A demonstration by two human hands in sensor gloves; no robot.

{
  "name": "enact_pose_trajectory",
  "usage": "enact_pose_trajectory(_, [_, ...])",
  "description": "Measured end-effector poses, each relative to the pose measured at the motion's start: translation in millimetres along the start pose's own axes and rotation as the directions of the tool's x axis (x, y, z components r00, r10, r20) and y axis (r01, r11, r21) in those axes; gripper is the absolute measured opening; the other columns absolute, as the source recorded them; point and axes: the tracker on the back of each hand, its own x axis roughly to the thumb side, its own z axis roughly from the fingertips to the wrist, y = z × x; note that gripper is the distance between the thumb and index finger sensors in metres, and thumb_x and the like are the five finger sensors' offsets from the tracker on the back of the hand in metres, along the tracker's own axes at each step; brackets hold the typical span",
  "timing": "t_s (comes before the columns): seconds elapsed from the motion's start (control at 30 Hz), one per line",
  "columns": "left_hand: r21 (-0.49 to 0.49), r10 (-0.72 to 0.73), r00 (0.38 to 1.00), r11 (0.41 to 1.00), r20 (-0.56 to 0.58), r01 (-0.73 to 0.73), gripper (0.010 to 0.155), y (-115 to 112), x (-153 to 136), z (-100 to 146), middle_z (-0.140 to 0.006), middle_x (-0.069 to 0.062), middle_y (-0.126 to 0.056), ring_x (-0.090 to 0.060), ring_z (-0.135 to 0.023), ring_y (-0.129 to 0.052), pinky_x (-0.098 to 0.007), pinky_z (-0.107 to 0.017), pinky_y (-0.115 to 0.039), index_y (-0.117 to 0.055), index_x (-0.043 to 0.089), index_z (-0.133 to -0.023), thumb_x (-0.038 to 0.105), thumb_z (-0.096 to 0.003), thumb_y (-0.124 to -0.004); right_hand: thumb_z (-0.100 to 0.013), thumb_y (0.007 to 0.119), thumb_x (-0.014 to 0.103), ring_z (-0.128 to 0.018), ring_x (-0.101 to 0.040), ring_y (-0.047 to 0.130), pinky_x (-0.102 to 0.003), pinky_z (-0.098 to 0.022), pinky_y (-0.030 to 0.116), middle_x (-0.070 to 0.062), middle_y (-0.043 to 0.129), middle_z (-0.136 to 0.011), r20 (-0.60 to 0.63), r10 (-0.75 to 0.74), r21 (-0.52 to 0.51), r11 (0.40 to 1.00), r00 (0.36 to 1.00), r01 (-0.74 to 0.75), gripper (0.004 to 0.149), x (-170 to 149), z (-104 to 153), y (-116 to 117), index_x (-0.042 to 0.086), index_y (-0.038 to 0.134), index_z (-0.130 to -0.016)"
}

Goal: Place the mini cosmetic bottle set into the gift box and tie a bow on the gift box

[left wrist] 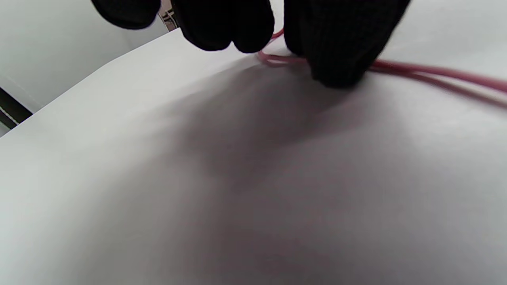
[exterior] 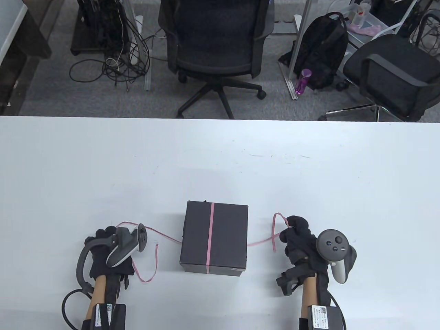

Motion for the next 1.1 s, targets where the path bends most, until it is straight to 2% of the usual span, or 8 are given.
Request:
enact_pose_trajectory(0.13, [0.026, 0.003, 1.0, 1.0, 0.01, -0.003, 0.045, -3, 5, -2, -0.108, 0.0, -0.068, -0.031, -0.095, -0.076, -0.062, -0.074, -0.066, -0.076, 0.03, -0.091, 0.045, -0.0494, -0.08, -0.058, 0.063, 0.013, -0.022, -0.009, 0.088, -0.029, -0.019, 0.085, -0.021, 0.089, -0.064, -0.001, 0.0, 0.002, 1.0, 1.0, 0.0, 0.048, 0, 0, 1, -0.008, 0.056, -0.1])
enact_pose_trajectory(0.4, [-0.073, -0.011, 0.998, 0.997, 0.064, 0.015, 0.045, -4, 7, -4, -0.114, -0.008, -0.052, -0.037, -0.101, -0.061, -0.064, -0.077, -0.058, -0.066, 0.023, -0.097, 0.035, -0.0534, -0.067, -0.058, 0.064, 0.014, -0.022, -0.009, 0.088, -0.029, -0.019, 0.085, -0.02, 0.089, -0.064, 0.002, -0.001, 0.004, 1.0, 1.0, 0.001, 0.048, 0, 1, 2, -0.009, 0.056, -0.099])
enact_pose_trajectory(0.53, [-0.101, 0.214, 0.969, 0.974, 0.125, -0.202, 0.045, 1, -9, -2, -0.118, -0.01, -0.05, -0.042, -0.106, -0.055, -0.066, -0.078, -0.055, -0.066, 0.025, -0.098, 0.034, -0.0535, -0.065, -0.058, 0.064, 0.014, -0.022, -0.009, 0.088, -0.03, -0.019, 0.085, -0.02, 0.089, -0.063, 0.0, -0.014, 0.002, 1.0, 1.0, 0.014, 0.048, -1, 1, 1, -0.01, 0.056, -0.099])
enact_pose_trajectory(0.7, [-0.06, 0.477, 0.85, 0.877, 0.222, -0.476, 0.045, 16, -25, 8, -0.118, -0.009, -0.059, -0.046, -0.112, -0.054, -0.069, -0.077, -0.054, -0.065, 0.024, -0.098, 0.032, -0.0534, -0.066, -0.058, 0.064, 0.014, -0.022, -0.009, 0.088, -0.03, -0.019, 0.085, -0.02, 0.089, -0.063, 0.001, -0.022, 0.0, 1.0, 1.0, 0.022, 0.048, 0, 1, 2, -0.01, 0.056, -0.099])
enact_pose_trajectory(0.77, [-0.055, 0.565, 0.775, 0.817, 0.283, -0.575, 0.045, 22, -27, 13, -0.117, -0.01, -0.062, -0.046, -0.113, -0.055, -0.07, -0.077, -0.054, -0.065, 0.024, -0.098, 0.032, -0.0538, -0.065, -0.058, 0.064, 0.014, -0.022, -0.009, 0.088, -0.03, -0.019, 0.085, -0.02, 0.089, -0.063, 0.001, -0.026, 0.002, 1.0, 1.0, 0.026, 0.048, -1, 1, 3, -0.01, 0.056, -0.099])
enact_pose_trajectory(0.93, [-0.043, 0.656, 0.643, 0.712, 0.395, -0.701, 0.045, 28, -29, 17, -0.113, -0.007, -0.071, -0.043, -0.111, -0.065, -0.071, -0.077, -0.055, -0.065, 0.023, -0.098, 0.033, -0.0544, -0.065, -0.058, 0.064, 0.014, -0.022, -0.009, 0.088, -0.03, -0.019, 0.085, -0.02, 0.089, -0.063, 0.009, -0.038, 0.007, 0.999, 0.999, 0.038, 0.048, -1, 1, 3, -0.01, 0.056, -0.099])
enact_pose_trajectory(1.03, [-0.097, 0.746, 0.508, 0.599, 0.431, -0.795, 0.045, 26, -30, 16, -0.101, -0.004, -0.082, -0.038, -0.101, -0.081, -0.07, -0.075, -0.058, -0.065, 0.021, -0.098, 0.036, -0.0561, -0.066, -0.058, 0.063, 0.014, -0.022, -0.009, 0.088, -0.03, -0.019, 0.085, -0.02, 0.089, -0.063, 0.015, -0.062, 0.014, 0.998, 0.998, 0.062, 0.048, -1, 1, 3, -0.008, 0.056, -0.099])
enact_pose_trajectory(1.1, [-0.128, 0.801, 0.421, 0.514, 0.426, -0.848, 0.044, 26, -32, 16, -0.088, -0.001, -0.089, -0.032, -0.084, -0.094, -0.066, -0.073, -0.065, -0.066, 0.02, -0.097, 0.04, -0.0576, -0.066, -0.058, 0.064, 0.014, -0.02, -0.008, 0.087, -0.029, -0.018, 0.085, -0.019, 0.09, -0.062, 0.025, -0.104, 0.017, 0.994, 0.994, 0.104, 0.047, 1, 1, 5, -0.006, 0.057, -0.1])
